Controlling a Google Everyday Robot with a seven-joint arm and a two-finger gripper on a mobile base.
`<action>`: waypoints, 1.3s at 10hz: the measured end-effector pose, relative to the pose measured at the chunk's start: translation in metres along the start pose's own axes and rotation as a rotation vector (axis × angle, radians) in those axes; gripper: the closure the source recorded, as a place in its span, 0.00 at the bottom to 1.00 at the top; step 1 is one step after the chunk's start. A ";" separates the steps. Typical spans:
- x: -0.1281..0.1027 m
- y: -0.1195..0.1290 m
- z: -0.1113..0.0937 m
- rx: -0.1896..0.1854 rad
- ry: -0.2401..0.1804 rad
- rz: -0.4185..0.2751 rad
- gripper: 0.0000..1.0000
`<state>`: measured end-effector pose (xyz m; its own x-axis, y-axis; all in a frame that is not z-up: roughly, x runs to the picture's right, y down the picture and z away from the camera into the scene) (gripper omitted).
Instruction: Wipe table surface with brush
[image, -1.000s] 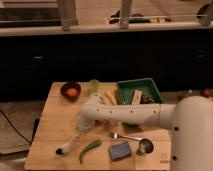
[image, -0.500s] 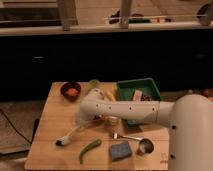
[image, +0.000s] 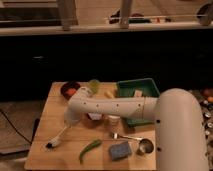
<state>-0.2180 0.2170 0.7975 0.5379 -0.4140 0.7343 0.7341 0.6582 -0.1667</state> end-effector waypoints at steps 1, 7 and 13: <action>-0.005 0.004 0.003 -0.014 -0.008 -0.014 1.00; 0.014 0.058 0.005 -0.054 -0.026 0.078 1.00; 0.055 0.051 -0.012 -0.022 0.020 0.150 1.00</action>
<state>-0.1463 0.2199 0.8212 0.6499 -0.3248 0.6871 0.6538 0.6999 -0.2875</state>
